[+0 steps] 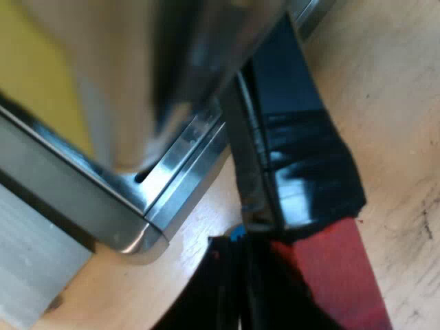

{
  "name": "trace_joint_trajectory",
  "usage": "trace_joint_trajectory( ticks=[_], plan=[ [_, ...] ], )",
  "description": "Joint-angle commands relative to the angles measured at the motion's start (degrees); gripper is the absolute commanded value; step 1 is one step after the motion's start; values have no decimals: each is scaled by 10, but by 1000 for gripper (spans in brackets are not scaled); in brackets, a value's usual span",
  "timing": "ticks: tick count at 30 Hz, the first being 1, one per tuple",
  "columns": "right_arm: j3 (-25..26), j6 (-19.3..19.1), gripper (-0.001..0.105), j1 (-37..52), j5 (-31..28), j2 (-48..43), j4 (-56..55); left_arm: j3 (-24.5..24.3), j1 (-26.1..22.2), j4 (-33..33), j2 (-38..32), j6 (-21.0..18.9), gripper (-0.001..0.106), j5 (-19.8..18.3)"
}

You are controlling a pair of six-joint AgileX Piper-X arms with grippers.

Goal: Put the handle in the coffee machine

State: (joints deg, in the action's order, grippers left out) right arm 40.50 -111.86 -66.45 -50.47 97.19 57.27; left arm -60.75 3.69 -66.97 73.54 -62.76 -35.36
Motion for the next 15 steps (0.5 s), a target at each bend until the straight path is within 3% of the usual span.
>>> trace_joint_trajectory(
  ticks=[1, 11, 14, 15],
  plan=[
    [-14, -2, 21, -16, -5, -30, 3, -2, 21, -9, -16, -11, 0, -23],
    [-50, 9, 21, -86, -20, -125, -47, -2, 67, -5, -20, -57, 0, -23],
    [-50, 51, 21, -101, -20, -159, -112, -2, 80, -5, -20, -66, 0, -23],
    [-50, 100, 21, -108, -17, -186, -165, -2, 87, -5, -20, -73, 0, -23]
  ],
)
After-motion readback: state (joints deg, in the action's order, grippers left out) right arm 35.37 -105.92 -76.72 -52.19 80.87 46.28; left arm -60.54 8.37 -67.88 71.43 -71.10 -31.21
